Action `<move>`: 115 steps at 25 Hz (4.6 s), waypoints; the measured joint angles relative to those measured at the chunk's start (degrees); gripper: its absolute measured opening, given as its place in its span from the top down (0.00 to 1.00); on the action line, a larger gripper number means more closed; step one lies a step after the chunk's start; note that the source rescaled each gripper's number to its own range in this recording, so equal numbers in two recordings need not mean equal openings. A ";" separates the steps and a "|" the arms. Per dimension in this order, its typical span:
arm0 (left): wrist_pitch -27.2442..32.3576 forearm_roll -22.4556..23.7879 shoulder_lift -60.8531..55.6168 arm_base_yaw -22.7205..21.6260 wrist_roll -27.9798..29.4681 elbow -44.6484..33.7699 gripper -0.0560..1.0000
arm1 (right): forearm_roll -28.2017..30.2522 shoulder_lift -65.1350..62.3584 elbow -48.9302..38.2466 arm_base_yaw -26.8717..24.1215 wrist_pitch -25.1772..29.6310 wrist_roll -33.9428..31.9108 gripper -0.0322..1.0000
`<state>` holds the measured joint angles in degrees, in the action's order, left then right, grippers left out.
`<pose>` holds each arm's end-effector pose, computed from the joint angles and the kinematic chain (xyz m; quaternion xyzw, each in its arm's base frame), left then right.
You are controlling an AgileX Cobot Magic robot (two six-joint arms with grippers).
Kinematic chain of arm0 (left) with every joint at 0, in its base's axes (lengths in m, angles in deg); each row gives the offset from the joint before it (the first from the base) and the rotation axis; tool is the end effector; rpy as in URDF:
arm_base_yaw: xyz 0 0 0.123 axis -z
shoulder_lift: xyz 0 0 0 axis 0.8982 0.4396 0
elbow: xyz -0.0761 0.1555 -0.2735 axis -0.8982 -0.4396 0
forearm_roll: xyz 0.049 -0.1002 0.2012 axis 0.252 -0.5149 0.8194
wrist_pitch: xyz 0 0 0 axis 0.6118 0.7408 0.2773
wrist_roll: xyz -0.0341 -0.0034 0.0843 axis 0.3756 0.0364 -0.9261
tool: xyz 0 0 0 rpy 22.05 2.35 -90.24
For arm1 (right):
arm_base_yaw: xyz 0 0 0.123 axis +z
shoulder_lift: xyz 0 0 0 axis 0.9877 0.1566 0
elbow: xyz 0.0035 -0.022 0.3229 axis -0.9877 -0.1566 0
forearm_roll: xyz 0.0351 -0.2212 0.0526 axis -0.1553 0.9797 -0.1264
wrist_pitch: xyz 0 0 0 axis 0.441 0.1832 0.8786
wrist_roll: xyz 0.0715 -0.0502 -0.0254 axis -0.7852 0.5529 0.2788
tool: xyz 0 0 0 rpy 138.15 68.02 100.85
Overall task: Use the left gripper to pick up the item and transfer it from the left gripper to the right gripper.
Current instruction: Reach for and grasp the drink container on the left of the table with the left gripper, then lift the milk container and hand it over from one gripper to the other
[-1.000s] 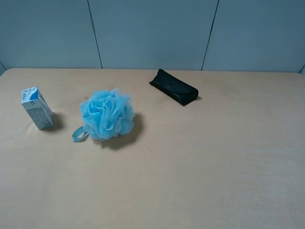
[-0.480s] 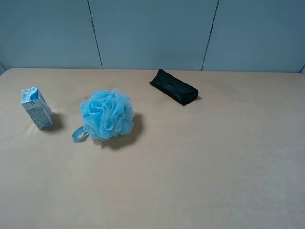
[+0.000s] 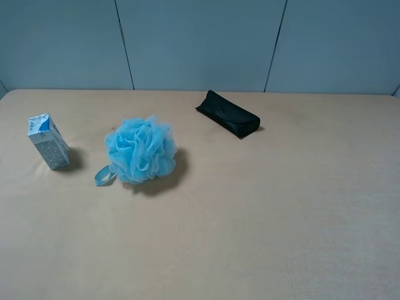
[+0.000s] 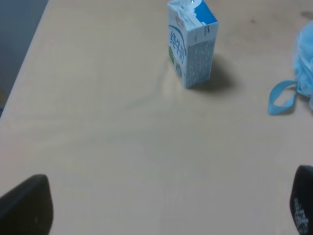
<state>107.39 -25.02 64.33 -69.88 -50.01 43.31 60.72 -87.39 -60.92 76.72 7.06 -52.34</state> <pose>-0.0641 -0.0013 0.2679 -0.0377 0.8488 0.0663 0.5231 -0.0614 0.0068 0.2692 0.0400 0.8395 -0.0002 0.5419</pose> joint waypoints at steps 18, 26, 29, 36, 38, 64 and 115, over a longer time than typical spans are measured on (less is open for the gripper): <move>-0.76 -0.45 38.20 0.00 4.61 18.18 0.05 | 0.00 0.00 0.00 0.00 0.00 0.00 0.00; -6.76 -3.91 60.73 0.00 5.95 25.95 0.03 | 0.00 0.00 0.00 0.00 0.00 0.00 0.00; -9.89 -4.81 67.92 0.00 6.16 28.39 0.03 | 0.00 0.00 0.00 0.00 0.00 0.00 0.00; -14.26 -5.13 80.68 0.00 9.88 30.96 0.03 | 0.00 0.00 0.00 0.00 0.00 0.00 0.00; -15.39 -5.13 83.31 0.00 10.97 30.96 0.03 | 0.00 0.00 0.00 0.00 0.00 0.00 0.00; -22.75 1.81 104.67 4.96 29.01 36.24 0.05 | 0.00 0.00 0.00 0.00 0.00 0.00 0.00; 2.79 -17.17 97.44 6.58 4.41 56.93 0.95 | 0.00 0.00 0.00 0.00 0.00 0.00 0.00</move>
<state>110.18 -42.19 161.76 -63.29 -45.60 100.24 60.72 -87.39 -60.92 76.72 7.06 -52.34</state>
